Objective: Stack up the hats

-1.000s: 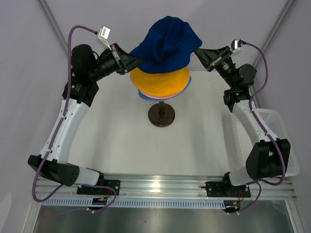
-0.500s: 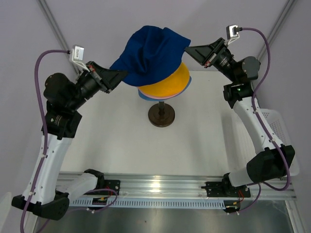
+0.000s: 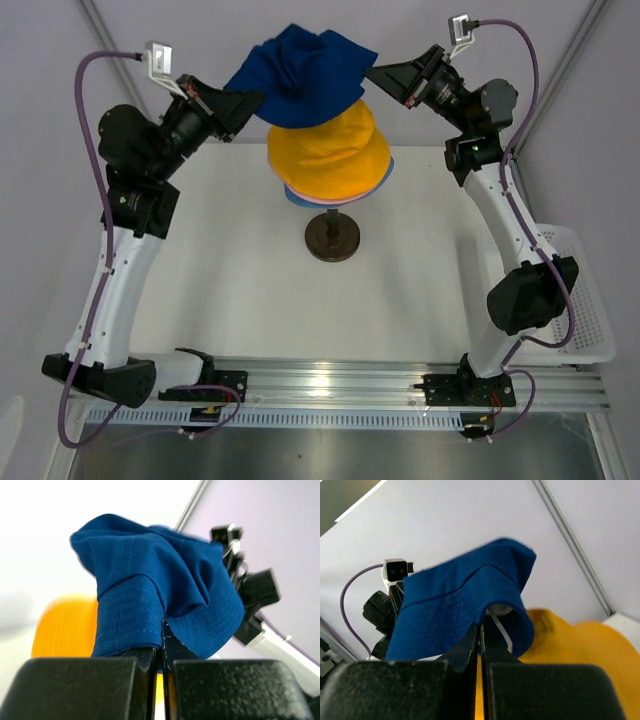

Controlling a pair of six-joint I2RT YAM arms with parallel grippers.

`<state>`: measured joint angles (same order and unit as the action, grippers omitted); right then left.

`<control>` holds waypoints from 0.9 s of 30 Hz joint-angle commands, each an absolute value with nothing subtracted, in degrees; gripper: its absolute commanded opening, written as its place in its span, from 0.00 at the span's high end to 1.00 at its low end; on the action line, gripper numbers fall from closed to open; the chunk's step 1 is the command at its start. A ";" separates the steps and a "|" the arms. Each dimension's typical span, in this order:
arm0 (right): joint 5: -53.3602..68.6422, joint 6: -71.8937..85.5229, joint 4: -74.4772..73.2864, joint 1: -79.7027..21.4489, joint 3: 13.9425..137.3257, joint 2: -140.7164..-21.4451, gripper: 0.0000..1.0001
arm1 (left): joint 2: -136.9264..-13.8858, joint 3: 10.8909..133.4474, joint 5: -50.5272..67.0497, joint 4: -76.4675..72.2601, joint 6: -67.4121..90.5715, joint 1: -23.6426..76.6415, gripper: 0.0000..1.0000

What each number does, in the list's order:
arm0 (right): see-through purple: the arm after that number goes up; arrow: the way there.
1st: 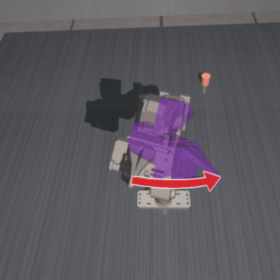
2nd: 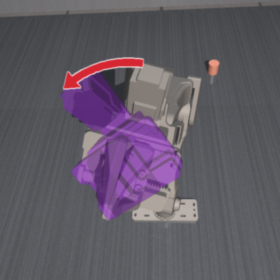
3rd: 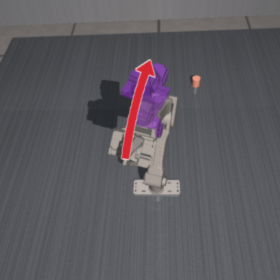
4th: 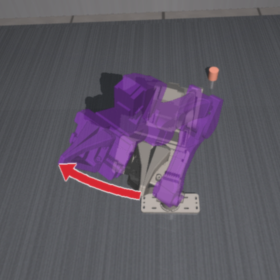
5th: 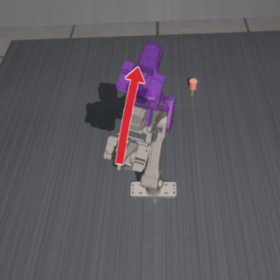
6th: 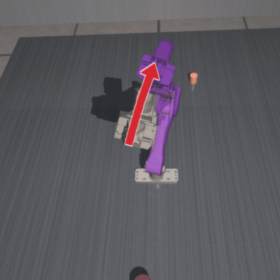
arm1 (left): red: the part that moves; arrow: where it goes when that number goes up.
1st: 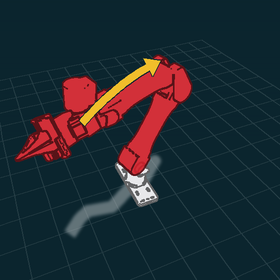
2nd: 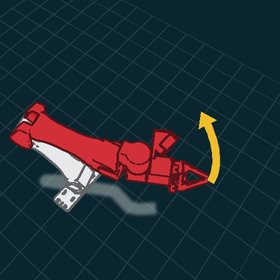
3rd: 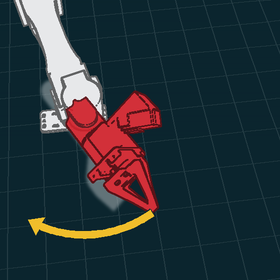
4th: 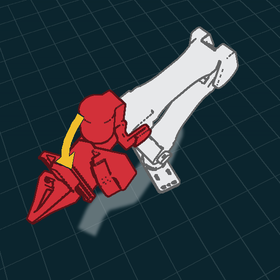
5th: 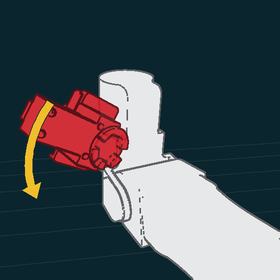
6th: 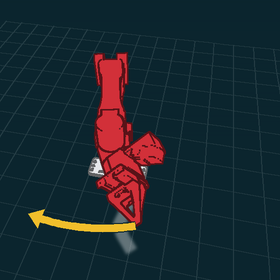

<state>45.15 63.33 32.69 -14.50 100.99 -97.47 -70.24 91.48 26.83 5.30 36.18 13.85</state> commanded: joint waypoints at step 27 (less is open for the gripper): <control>49.49 54.05 31.30 -13.18 131.91 -118.91 1.00 | -89.20 103.69 44.83 -16.69 18.98 13.27 0.99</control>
<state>48.93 56.55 32.08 -13.28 124.79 -117.64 -87.50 98.21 41.76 -10.83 22.98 13.61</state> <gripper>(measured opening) 0.009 0.010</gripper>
